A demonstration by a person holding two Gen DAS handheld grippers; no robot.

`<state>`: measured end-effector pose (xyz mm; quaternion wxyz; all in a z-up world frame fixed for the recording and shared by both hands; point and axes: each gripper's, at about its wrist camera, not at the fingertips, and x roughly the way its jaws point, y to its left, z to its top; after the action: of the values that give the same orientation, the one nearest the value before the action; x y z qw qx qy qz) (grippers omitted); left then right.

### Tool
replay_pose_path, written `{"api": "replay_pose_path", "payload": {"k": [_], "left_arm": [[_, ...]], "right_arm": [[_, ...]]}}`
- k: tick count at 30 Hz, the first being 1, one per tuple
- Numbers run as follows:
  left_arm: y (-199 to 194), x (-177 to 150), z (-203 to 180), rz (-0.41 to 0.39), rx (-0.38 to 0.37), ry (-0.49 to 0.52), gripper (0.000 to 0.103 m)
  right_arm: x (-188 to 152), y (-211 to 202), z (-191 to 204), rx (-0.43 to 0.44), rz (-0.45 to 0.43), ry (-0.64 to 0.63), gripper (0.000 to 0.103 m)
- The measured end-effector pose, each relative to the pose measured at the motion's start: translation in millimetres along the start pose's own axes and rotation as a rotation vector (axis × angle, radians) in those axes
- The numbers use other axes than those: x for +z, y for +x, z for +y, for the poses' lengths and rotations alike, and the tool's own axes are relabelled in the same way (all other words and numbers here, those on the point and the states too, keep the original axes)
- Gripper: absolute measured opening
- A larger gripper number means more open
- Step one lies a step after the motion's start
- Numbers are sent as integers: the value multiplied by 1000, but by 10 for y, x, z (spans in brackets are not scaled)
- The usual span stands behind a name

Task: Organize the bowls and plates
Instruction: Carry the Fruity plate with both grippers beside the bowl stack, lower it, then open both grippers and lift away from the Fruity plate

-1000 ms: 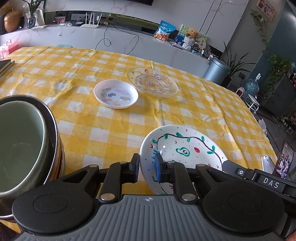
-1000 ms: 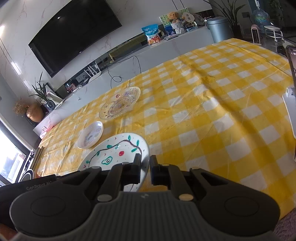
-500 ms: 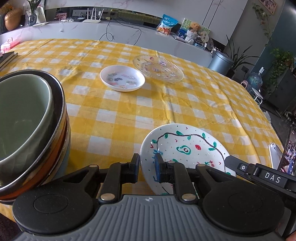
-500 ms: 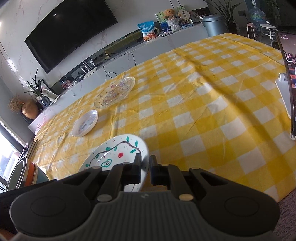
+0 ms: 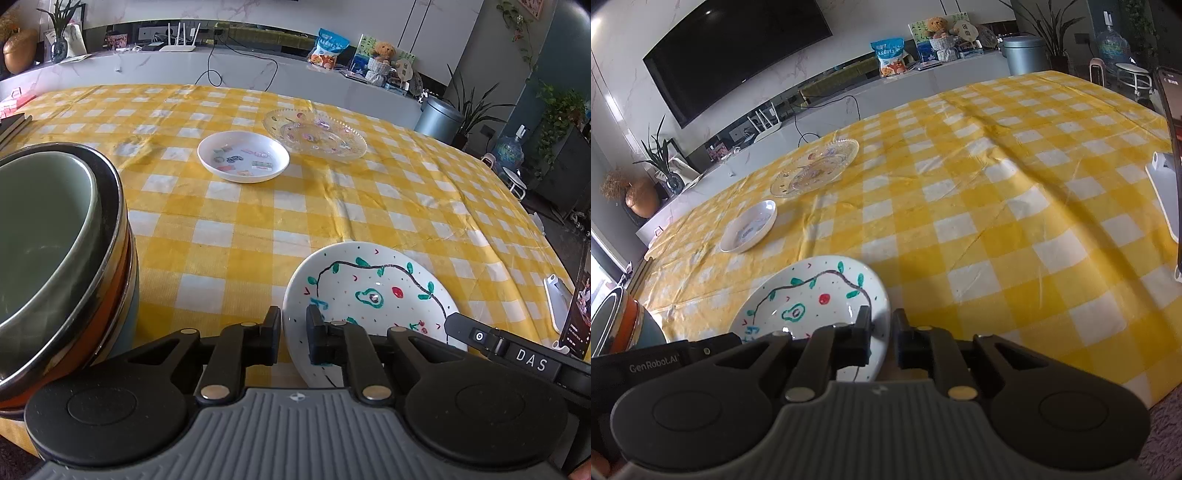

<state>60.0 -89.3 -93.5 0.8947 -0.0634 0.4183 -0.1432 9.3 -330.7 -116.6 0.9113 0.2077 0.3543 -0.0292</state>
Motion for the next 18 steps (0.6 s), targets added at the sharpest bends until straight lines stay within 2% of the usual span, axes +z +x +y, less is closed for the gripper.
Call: {"api": "replay_pose_path", "payload": {"k": [2,5,8,11,14,17,18], "left_arm": [[-7,-6,-4,-9,14,6,25],[-60,-15,-15,-54,43,23,32],[-118,-6,-38,-91,42,35,37],[-185,1,-93,-133,43,63,41],[-240,7,-155,-169,21,88,47],[-276,14,-227,-189,0,113,54],[-286,19,-254,-189,-2,121,56]], "right_arm": [[-8,-12,-1,-11,-13,-3,18],[-15,-47,-24,-32,-40,-1,27],[-15,-79,-42,-37,-57,10,30],[-17,-110,-6,-70,-89,2,40],[-12,-156,38,-68,-122,-18,42],[-5,-203,78,-71,-161,-36,56],[-3,-219,84,-70,-175,-37,66]]}}
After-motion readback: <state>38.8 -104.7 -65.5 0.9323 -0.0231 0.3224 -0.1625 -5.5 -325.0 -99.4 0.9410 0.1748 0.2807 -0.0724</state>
